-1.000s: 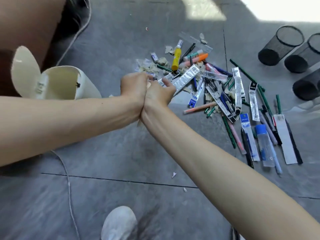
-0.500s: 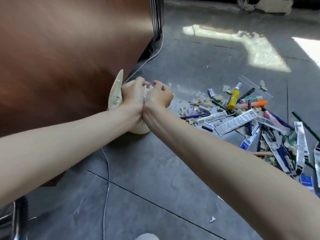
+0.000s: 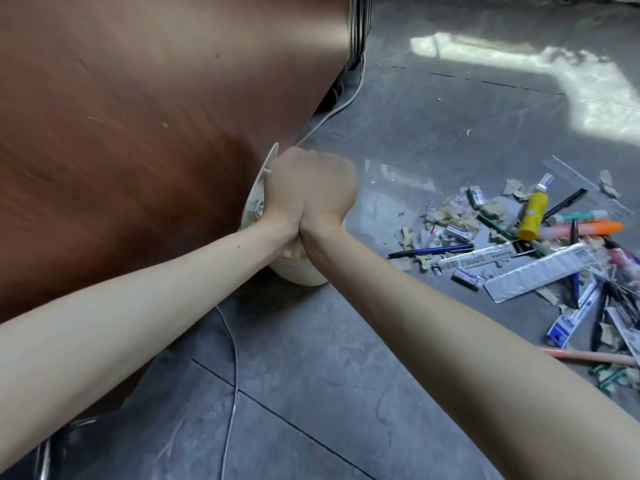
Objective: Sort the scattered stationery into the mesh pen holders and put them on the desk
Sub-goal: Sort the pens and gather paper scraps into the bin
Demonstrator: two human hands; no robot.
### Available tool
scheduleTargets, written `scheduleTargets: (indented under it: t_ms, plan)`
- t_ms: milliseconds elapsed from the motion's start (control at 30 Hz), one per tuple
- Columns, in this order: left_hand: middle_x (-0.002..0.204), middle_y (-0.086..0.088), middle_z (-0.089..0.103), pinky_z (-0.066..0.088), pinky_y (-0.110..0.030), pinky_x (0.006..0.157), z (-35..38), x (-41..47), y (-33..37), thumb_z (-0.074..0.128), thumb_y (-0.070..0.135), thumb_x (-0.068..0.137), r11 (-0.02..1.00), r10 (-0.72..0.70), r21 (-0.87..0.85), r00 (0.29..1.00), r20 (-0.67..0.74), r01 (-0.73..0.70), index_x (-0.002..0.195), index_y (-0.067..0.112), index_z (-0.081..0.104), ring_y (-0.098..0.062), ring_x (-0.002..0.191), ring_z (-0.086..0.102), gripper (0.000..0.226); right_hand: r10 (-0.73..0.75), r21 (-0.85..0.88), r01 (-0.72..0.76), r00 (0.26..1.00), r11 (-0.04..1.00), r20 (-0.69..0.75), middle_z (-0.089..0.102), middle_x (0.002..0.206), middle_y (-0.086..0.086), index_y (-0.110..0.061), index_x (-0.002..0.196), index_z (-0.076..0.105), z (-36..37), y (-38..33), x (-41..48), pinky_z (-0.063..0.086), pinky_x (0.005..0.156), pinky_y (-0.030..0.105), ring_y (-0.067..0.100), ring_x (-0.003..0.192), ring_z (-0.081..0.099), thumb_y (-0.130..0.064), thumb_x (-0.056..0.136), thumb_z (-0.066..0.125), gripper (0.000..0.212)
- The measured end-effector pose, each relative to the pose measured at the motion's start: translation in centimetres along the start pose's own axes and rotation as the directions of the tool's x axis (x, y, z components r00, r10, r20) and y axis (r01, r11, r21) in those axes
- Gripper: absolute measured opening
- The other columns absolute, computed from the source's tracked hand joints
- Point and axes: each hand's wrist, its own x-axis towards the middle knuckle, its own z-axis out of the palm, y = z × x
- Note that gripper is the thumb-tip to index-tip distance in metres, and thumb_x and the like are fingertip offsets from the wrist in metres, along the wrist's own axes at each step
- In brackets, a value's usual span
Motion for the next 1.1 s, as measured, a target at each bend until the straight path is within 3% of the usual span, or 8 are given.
scheduleTargets:
  t_ms: [267,400,533,800,867,933,1000,1100]
  plan:
    - [0.064,0.005,0.052,0.042,-0.018,0.059,-0.7,0.3,-2.3,0.049,0.013,0.096,0.984,0.137,0.122,0.990,-0.030,-0.132,0.067,0.018,0.047,0.002,0.059,0.049,0.029,-0.291,-0.121,0.305,0.949,0.945,0.120,0.058,0.077,-0.010,-0.012,0.093,0.059,-0.1,1.5,0.3,0.041,0.062,0.015,0.007,0.070,0.054,-0.007,0.095,0.040,0.020]
    - [0.066,0.007,0.050,0.036,-0.009,0.058,-1.0,0.4,-3.0,0.045,0.019,0.098,0.946,0.166,0.282,0.986,-0.012,-0.156,0.070,0.021,0.045,-0.001,0.061,0.047,0.029,-0.295,-0.166,0.319,0.943,0.933,0.150,0.063,0.087,-0.001,-0.011,0.098,0.060,0.0,1.7,0.4,0.046,0.072,0.027,0.017,0.083,0.060,-0.003,0.091,0.040,0.022]
    - [0.063,0.009,0.046,0.037,-0.017,0.061,-1.1,0.5,-3.4,0.045,0.020,0.095,0.916,0.079,0.397,0.996,-0.036,-0.059,0.063,0.024,0.041,-0.003,0.061,0.043,0.033,-0.273,-0.189,0.307,0.944,0.933,0.184,0.063,0.088,0.000,-0.013,0.097,0.059,-0.1,1.3,0.0,0.046,0.073,0.028,0.017,0.085,0.059,-0.005,0.090,0.040,0.022]
    - [0.067,0.009,0.042,0.042,-0.039,0.081,-1.0,0.4,-2.5,0.041,0.026,0.096,0.947,-0.122,0.295,0.992,-0.027,0.125,0.067,0.027,0.041,-0.019,0.083,0.046,0.029,-0.194,-0.242,0.274,0.931,0.931,0.309,0.063,0.092,0.002,-0.012,0.091,0.056,-0.6,0.5,-0.9,0.046,0.080,0.032,0.017,0.089,0.057,-0.018,0.095,0.040,0.018]
    - [0.064,0.008,0.042,0.040,-0.033,0.077,-1.2,0.2,-2.5,0.045,0.025,0.091,0.963,-0.162,0.213,0.986,-0.030,0.164,0.066,0.020,0.045,-0.015,0.075,0.049,0.025,-0.190,-0.245,0.277,0.926,0.929,0.327,0.064,0.094,0.004,-0.010,0.093,0.057,-0.9,0.7,-1.2,0.046,0.082,0.035,0.019,0.090,0.057,-0.021,0.097,0.037,0.023]
    - [0.059,0.006,0.048,0.041,-0.017,0.066,-1.3,-0.5,-2.4,0.048,0.019,0.084,0.977,-0.176,0.118,0.984,-0.028,0.178,0.062,0.016,0.050,-0.004,0.059,0.053,0.022,-0.203,-0.263,0.300,0.918,0.917,0.342,0.064,0.096,0.006,-0.008,0.100,0.058,-1.3,0.7,-1.4,0.045,0.085,0.035,0.019,0.092,0.057,-0.018,0.098,0.034,0.026]
    - [0.075,0.004,0.060,0.042,-0.008,0.063,-1.4,-1.1,-2.3,0.046,0.004,0.090,0.977,-0.126,0.167,0.991,-0.044,0.132,0.082,0.012,0.060,0.005,0.066,0.058,0.018,-0.214,-0.273,0.320,0.909,0.907,0.357,0.062,0.100,0.007,-0.008,0.112,0.057,-1.6,0.6,-1.2,0.046,0.086,0.032,0.019,0.094,0.057,-0.005,0.095,0.034,0.029]
    - [0.105,-0.001,0.065,0.047,-0.024,0.089,-2.0,-1.5,-2.9,0.045,0.001,0.086,0.959,-0.021,0.284,0.998,0.059,0.003,0.109,0.010,0.062,-0.009,0.096,0.058,0.030,-0.183,-0.269,0.302,0.902,0.915,0.392,0.054,0.107,0.004,-0.012,0.121,0.055,-2.6,0.4,-0.9,0.045,0.088,0.025,0.017,0.103,0.054,0.012,0.080,0.035,0.052]
